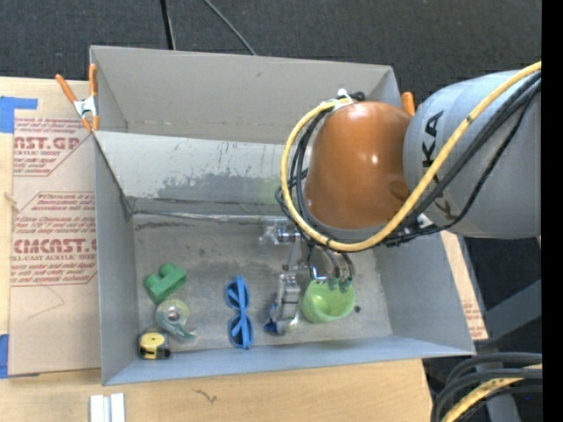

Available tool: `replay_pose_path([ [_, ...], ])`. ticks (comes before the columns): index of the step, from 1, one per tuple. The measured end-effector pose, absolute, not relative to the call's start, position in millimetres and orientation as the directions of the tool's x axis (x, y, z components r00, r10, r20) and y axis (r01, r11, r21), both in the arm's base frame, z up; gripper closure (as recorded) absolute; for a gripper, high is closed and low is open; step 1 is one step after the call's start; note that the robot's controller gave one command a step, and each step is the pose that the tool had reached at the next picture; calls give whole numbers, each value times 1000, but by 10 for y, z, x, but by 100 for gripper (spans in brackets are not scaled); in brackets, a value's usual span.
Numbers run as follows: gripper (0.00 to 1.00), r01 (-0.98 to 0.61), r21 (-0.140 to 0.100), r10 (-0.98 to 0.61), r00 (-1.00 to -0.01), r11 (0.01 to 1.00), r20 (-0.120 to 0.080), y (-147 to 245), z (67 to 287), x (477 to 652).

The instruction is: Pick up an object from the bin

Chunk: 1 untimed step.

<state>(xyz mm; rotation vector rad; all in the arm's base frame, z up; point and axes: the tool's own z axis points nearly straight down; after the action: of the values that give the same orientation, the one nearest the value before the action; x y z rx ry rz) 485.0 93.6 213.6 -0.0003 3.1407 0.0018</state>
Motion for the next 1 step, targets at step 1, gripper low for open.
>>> replay_pose_path([
  [1, 0, -422, 0, -422, -906, 906, -1, 777, 684, 5077],
])
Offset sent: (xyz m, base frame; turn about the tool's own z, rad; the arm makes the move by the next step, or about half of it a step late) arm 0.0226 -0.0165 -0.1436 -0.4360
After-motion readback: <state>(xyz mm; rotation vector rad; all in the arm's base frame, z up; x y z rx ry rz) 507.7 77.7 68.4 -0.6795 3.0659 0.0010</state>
